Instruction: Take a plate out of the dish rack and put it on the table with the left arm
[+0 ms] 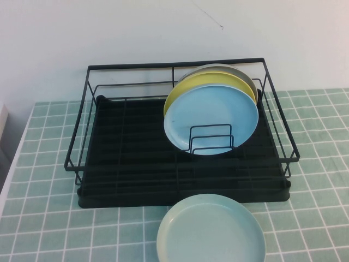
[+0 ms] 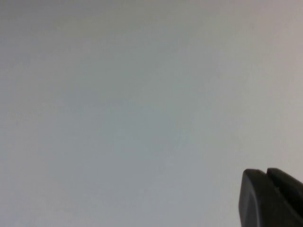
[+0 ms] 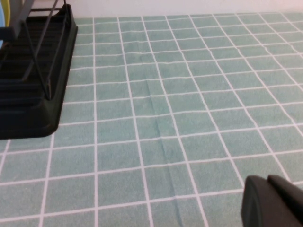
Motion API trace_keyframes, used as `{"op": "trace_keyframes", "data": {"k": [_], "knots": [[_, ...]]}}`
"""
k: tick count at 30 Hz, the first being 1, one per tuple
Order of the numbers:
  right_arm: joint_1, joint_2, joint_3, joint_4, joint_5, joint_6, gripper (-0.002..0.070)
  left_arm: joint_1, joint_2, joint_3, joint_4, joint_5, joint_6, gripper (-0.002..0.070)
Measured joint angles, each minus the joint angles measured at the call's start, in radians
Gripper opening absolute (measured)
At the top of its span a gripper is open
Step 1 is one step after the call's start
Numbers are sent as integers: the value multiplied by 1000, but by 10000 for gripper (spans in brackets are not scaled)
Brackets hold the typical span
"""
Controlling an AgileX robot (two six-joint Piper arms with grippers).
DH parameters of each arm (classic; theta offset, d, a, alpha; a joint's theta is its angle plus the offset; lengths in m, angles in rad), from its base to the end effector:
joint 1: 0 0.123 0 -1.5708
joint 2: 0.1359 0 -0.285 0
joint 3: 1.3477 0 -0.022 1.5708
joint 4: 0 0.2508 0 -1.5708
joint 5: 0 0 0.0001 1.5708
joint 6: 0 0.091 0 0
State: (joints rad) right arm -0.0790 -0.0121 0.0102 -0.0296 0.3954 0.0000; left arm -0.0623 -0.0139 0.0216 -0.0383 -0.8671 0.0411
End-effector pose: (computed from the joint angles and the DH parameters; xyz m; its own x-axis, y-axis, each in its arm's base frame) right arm 0.0515 -0.0051 0.1749 -0.3028 -0.0034 -0.9531 0.0815 0.9962 -0.0295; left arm 0.0188 0.0015 0.2733 0.8103 -0.0342 -0.5851 0.0320 0.9994 -0.0141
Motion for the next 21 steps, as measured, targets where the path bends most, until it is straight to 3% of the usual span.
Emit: {"op": "trace_keyframes", "data": {"k": [4, 7, 21], "knots": [[0, 0, 0, 0, 0, 0, -2, 0, 0, 0, -37, -112, -108, -3], [0, 0, 0, 0, 0, 0, -2, 0, 0, -27, -52, -91, -173, -3], [0, 0, 0, 0, 0, 0, -2, 0, 83, -648, 9, 470, -200, -3]]}}
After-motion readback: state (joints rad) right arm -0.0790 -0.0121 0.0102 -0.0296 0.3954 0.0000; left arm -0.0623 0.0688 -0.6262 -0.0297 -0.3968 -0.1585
